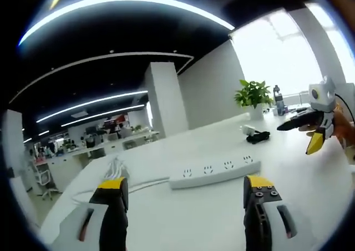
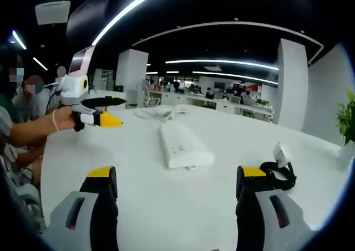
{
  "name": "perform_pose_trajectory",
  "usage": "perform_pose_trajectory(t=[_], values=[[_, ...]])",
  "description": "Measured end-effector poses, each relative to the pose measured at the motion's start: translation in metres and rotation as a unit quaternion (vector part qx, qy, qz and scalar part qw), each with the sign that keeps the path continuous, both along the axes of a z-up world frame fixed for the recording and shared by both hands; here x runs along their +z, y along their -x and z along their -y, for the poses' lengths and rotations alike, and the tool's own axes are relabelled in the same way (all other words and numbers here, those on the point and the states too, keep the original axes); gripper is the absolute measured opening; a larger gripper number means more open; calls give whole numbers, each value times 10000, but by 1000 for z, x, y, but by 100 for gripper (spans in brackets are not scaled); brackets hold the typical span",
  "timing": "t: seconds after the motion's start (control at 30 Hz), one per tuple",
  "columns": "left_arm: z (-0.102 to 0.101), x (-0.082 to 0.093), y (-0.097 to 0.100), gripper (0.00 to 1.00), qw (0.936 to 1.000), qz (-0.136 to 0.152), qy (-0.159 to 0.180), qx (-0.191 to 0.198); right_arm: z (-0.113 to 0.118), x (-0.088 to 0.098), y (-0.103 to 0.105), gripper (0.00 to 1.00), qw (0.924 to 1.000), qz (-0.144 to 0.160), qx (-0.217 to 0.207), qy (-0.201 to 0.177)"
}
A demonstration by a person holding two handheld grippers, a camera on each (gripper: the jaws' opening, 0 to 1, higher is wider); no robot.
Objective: Straighten the power strip on the desk, plug the charger into it
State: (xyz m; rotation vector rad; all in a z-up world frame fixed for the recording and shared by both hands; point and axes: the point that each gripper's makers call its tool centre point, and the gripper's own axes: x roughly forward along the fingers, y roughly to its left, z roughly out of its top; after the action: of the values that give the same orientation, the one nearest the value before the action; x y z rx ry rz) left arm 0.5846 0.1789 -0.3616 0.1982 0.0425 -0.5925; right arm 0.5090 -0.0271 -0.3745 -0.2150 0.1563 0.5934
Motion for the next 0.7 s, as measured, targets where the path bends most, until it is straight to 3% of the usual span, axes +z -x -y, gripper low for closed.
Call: perform_pose_trajectory(t=[0.2,0.33,0.43,0.7], values=[[7,1,-14,87,9999,-89,0,-91,-15,2,-6,88,9997,63,156,178],[14,2,-24,87,9996,-169,116,-195,-19,-2,-15,86,9997,-74,172,175],[18,-5,-32,87,9993,-166,-108,-316,-17,-6,-23,82,9999,-121,49,3],[20,-18,-45,88,9981,-212,-448,-369,-21,-14,-30,82,9996,-285,-22,-28]])
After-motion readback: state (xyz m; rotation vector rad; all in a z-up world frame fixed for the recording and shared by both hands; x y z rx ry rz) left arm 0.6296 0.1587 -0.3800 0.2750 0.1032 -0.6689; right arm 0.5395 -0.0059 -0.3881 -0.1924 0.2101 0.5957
